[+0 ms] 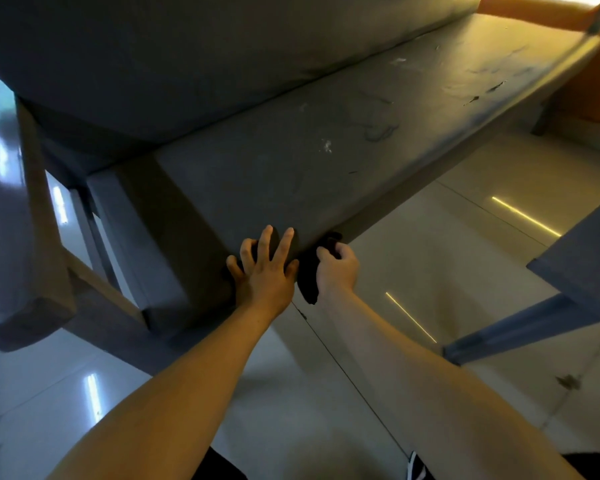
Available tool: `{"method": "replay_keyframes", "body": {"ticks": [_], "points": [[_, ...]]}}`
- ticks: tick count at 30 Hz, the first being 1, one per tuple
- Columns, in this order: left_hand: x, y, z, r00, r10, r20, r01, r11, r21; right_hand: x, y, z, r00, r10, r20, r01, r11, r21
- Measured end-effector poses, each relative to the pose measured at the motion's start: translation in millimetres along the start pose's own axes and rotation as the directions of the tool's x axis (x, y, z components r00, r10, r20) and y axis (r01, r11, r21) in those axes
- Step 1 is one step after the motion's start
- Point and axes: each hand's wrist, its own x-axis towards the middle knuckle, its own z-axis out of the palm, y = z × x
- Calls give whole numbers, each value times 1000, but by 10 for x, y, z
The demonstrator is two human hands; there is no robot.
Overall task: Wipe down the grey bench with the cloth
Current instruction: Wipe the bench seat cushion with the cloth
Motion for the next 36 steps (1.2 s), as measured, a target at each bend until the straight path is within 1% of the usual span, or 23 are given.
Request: {"method": "replay_keyframes", "body": {"ticks": [5, 6, 8, 11, 12, 15, 19, 22, 25, 26, 28, 30, 31, 32, 34, 35, 36], "points": [[-3, -23, -24, 1000, 12, 21, -12, 1000, 15, -115, 0, -46, 983, -104, 151, 123, 985, -122], [-1, -30, -33, 1000, 18, 22, -18, 1000, 6, -104, -17, -56, 980, -119, 162, 143, 979, -144], [-4, -33, -46, 999, 34, 22, -33, 999, -23, -26, -71, -113, 981, -154, 118, 173, 970, -170], [-5, -29, -47, 999, 49, 21, -48, 999, -25, 191, -241, -217, 987, -163, -16, 160, 981, -108], [-4, -30, -48, 999, 46, 17, -46, 999, -18, 271, -278, -233, 987, -158, -31, 154, 982, -113], [7, -33, -39, 999, 47, 14, -46, 999, -14, 348, -261, -189, 988, -149, 30, 152, 971, -184], [4, -24, -27, 999, 37, 18, -36, 999, -15, 204, -117, -83, 971, -227, 69, 238, 939, -250], [-1, -25, -47, 999, 32, 38, -30, 999, -30, 77, -35, -73, 938, -271, 217, 334, 876, -347], [-17, -29, -63, 999, 34, 42, -32, 998, -45, 130, -179, -191, 894, -283, 347, 422, 793, -439], [-19, -31, -66, 998, 36, 47, -34, 998, -51, 190, -271, -226, 879, -311, 363, 459, 758, -464], [-16, -38, -71, 998, 38, 48, -36, 998, -46, 284, -485, -270, 853, -408, 326, 521, 693, -497], [-4, -40, -79, 999, 39, 36, -38, 999, -25, 329, -618, -243, 854, -444, 271, 519, 703, -485], [-2, -36, -87, 999, 38, 37, -37, 999, -27, 334, -621, -206, 852, -440, 285, 524, 697, -490], [-5, -28, -92, 998, 38, 45, -36, 999, -39, 304, -585, -165, 837, -437, 329, 547, 660, -514], [-21, -11, -106, 998, 34, 54, -31, 998, -59, 163, -418, -74, 777, -460, 430, 630, 554, -545], [-28, -8, -120, 998, 29, 54, -26, 998, -56, 68, -333, -32, 754, -473, 456, 657, 530, -536], [-31, -6, -139, 998, 21, 51, -18, 999, -50, -20, -256, -1, 741, -483, 466, 672, 530, -518]]}}
